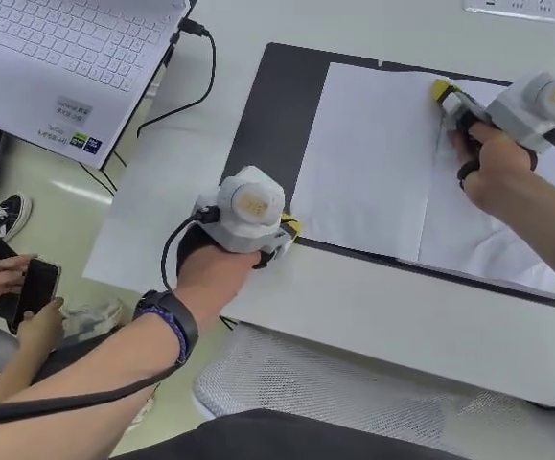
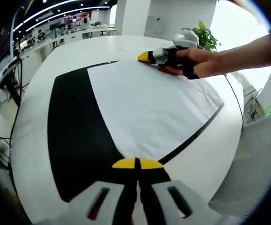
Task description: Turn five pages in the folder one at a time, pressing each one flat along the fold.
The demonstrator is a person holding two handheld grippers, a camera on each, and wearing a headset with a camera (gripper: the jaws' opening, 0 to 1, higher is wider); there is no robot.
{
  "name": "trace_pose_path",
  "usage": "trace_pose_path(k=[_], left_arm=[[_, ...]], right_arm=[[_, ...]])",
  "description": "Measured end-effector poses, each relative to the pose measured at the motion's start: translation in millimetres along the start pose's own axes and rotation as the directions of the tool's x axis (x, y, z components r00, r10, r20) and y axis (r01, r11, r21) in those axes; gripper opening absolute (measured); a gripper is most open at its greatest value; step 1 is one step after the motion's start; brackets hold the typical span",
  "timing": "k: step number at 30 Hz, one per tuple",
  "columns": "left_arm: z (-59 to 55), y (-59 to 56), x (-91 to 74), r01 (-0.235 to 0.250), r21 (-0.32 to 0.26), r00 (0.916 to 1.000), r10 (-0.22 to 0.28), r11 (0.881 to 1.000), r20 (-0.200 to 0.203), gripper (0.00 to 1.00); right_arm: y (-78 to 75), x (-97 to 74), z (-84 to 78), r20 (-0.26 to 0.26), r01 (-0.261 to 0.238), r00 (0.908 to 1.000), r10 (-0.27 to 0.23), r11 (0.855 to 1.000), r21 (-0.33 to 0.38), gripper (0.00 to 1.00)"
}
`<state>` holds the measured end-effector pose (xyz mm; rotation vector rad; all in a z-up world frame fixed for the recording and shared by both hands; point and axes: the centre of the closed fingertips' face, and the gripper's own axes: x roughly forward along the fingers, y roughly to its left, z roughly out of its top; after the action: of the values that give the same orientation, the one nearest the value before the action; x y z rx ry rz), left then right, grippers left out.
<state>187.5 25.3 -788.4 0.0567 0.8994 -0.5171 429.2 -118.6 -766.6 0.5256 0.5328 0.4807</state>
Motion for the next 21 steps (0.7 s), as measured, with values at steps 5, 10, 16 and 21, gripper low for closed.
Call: trace_pose_path(k=[5, 10, 16, 21], left_arm=[[0.5, -1.1, -1.5, 0.002, 0.003, 1.0000, -0.002, 1.000, -0.001, 0.00], [0.5, 0.3, -0.8, -0.002, 0.004, 1.0000, 0.002, 1.000, 0.004, 0.00], [0.5, 2.8, 1.3, -0.002, 0.004, 0.9999, 0.002, 1.000, 0.010, 0.00], [0.4, 3.6, 2.3, -0.004, 0.006, 0.9999, 0.004, 1.000, 0.017, 0.00]], right_arm=[[5.7, -17.1, -13.2, -0.002, -0.035, 0.9994, 0.035, 0.999, 0.006, 0.00], [25.3, -40.3, -30.9, -0.030, -0.093, 0.9953, 0.093, 0.996, -0.014, 0.00], [34.1, -60.4, -46.6, -0.050, -0.112, 0.9926, 0.111, 0.994, -0.020, 0.00], [38.1, -76.0, -56.2, -0.049, -0.119, 0.9918, 0.118, 0.993, -0.010, 0.00]])
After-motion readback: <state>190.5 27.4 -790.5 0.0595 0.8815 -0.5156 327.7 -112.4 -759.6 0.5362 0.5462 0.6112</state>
